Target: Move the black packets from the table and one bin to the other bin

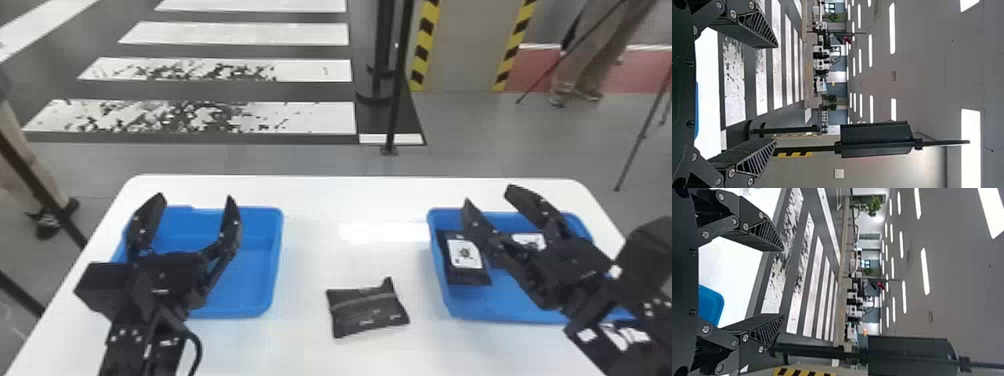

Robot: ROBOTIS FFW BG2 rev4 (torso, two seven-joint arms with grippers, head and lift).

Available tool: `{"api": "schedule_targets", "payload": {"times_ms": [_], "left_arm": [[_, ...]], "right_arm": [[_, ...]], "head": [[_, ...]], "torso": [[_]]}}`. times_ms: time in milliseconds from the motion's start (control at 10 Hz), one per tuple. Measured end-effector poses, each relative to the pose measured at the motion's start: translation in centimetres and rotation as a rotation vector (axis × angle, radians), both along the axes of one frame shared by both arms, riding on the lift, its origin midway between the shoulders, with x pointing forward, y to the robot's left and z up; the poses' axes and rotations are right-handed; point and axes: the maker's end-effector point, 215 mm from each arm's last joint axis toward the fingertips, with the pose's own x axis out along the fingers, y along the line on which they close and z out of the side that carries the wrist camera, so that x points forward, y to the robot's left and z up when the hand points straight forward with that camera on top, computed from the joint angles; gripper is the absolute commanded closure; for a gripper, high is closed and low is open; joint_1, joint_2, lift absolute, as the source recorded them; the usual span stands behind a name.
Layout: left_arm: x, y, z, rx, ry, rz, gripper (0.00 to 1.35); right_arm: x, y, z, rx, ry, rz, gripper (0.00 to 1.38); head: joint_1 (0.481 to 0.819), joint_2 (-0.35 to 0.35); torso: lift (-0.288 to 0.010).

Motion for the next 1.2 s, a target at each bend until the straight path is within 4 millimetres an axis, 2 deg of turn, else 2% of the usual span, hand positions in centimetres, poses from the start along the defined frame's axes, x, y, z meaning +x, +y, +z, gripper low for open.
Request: {"api": "schedule_targets", "payload": {"times_ms": [400,700,900,1200], "left_arm": [[0.1,0.0,-0.3,0.000,0.010,0.001,0.19],[0.2,0.0,-0.7,-0.001,0.024,0.001,0.19],[0.3,-0.2,-0.6,-0.009,0.022,-0.003,0.19],[0.4,-0.3,-0.5,-0.016,0.020,-0.005,0.19]], "right_arm": [[1.4,5.3,-4.2,-0.047,0.109,0.169,0.47],[0.9,9.3,-7.7,-0.065,0.216,0.267,0.47],[0.4,10.9,-9.7,-0.077,0.277,0.307,0.47],[-0.2,13.2,-13.9,-0.128,0.381,0.399,0.46]], "head": [[0.695,0.098],[0.695,0.140],[0.695,0.163],[0.695,0.186]], "torso": [[-0.110],[-0.110],[-0.110],[-0.110]]}}
